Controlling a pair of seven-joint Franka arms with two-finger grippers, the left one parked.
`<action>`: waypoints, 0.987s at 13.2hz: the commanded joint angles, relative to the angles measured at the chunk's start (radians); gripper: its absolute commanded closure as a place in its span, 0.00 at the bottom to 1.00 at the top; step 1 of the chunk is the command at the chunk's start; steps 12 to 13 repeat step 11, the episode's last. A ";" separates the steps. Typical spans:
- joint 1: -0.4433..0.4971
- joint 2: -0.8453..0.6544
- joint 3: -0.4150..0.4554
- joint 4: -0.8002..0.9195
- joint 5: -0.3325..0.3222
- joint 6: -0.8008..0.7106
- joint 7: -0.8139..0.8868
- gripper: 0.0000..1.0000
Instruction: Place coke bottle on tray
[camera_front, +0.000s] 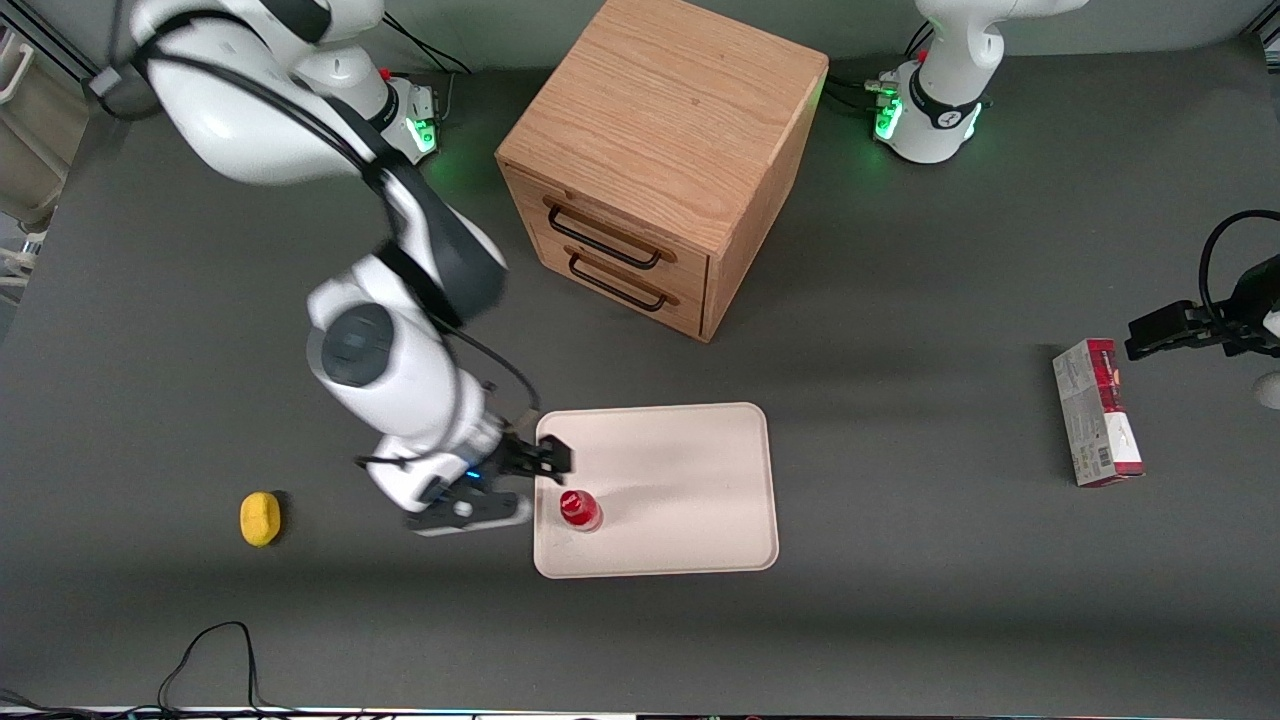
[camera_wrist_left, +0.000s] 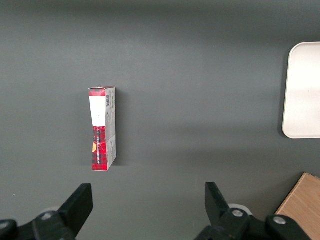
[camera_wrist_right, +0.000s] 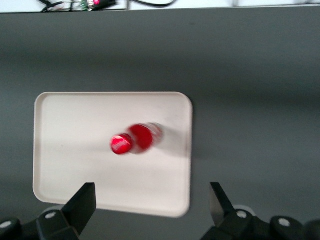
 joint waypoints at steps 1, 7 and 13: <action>-0.017 -0.371 -0.165 -0.382 0.210 -0.047 -0.072 0.00; -0.011 -0.769 -0.417 -0.645 0.216 -0.282 -0.326 0.00; -0.014 -0.756 -0.456 -0.587 0.181 -0.331 -0.355 0.00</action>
